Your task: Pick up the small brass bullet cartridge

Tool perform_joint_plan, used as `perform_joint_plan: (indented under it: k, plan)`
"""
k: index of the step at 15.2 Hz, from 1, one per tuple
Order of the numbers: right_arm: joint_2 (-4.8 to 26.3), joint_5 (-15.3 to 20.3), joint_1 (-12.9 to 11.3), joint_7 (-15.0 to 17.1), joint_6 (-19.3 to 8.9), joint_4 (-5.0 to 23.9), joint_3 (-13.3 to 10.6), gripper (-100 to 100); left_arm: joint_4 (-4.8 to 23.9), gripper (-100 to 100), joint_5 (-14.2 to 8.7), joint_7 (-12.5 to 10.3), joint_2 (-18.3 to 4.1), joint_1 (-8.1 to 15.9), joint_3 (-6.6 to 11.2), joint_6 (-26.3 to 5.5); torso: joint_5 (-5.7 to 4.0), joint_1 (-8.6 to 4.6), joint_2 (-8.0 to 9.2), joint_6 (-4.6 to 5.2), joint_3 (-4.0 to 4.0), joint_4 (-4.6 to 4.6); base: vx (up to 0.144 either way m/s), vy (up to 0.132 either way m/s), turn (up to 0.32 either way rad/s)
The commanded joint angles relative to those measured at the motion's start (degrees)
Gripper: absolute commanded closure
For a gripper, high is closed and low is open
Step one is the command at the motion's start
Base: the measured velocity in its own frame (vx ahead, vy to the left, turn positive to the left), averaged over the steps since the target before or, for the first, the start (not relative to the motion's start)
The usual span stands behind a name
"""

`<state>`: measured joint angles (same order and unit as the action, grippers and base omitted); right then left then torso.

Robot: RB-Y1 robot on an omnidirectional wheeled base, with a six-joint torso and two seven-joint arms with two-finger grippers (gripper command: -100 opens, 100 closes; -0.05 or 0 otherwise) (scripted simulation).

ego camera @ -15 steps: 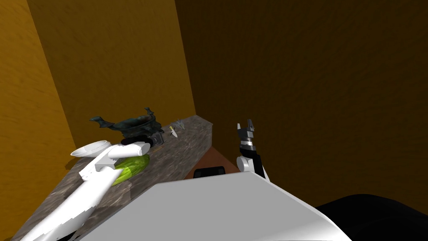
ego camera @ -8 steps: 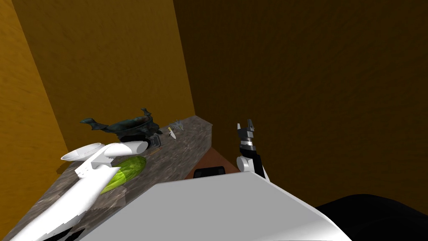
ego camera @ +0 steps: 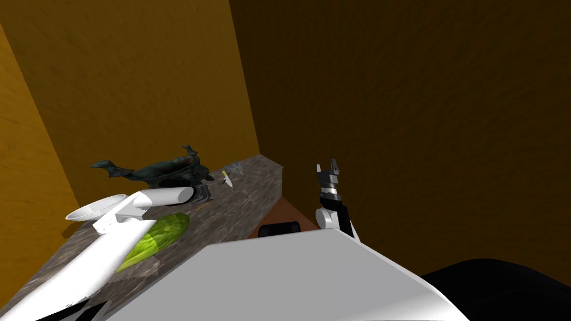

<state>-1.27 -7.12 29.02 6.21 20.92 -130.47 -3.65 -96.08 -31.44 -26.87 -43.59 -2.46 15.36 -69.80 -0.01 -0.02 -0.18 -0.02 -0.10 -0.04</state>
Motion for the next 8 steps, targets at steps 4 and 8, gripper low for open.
perform_joint_plan:
  k: [4,8]
  plan:
    - [0.00,0.00,0.00,0.00,0.00,0.00,0.00,0,2.64,-100,-1.47,-1.20,-1.45,0.93,0.07,-5.70,0.01,0.02,0.05,0.00,0.03,0.01,0.039,-0.006,0.004]
    - [0.00,0.00,0.00,0.00,0.00,0.00,0.00,0,4.32,-100,-2.44,-1.98,-2.36,1.35,0.10,-9.31,0.00,0.01,-0.02,0.00,-0.01,0.00,0.050,-0.007,0.009]
